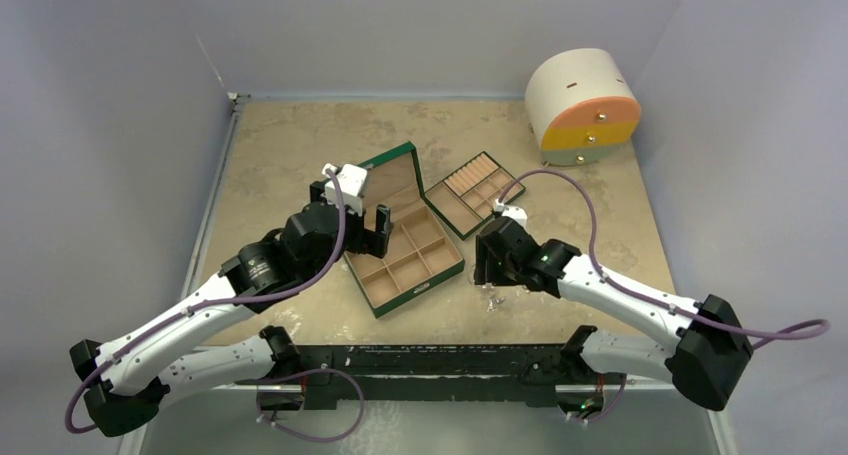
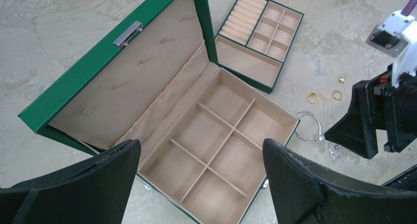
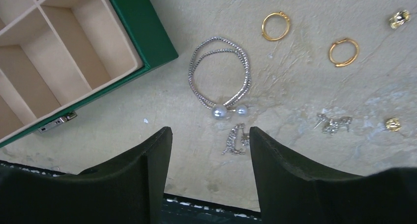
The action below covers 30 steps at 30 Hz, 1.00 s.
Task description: Organize the mixed jewelry
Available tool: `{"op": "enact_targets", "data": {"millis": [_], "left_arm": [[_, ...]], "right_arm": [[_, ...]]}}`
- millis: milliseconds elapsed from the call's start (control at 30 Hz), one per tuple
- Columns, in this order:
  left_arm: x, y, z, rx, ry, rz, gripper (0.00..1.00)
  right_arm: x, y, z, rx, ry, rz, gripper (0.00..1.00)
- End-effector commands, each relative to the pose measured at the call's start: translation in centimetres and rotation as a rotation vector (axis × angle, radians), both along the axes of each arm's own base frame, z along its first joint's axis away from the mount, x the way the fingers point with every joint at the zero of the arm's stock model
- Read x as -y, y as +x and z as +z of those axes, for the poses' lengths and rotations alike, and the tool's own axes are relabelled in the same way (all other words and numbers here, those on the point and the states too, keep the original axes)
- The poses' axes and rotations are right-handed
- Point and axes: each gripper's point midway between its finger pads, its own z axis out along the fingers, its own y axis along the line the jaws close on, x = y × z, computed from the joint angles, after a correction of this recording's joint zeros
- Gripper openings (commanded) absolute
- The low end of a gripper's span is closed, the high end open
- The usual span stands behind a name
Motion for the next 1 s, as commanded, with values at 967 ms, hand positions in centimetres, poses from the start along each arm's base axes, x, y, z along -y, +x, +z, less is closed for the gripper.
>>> {"op": "enact_targets", "data": {"millis": [967], "left_arm": [[-0.3,-0.1,1.5,0.041,-0.031,0.001,0.94]], "right_arm": [[-0.4,-0.7,-4.2,-0.096,0.049,-0.516,0.47]]}}
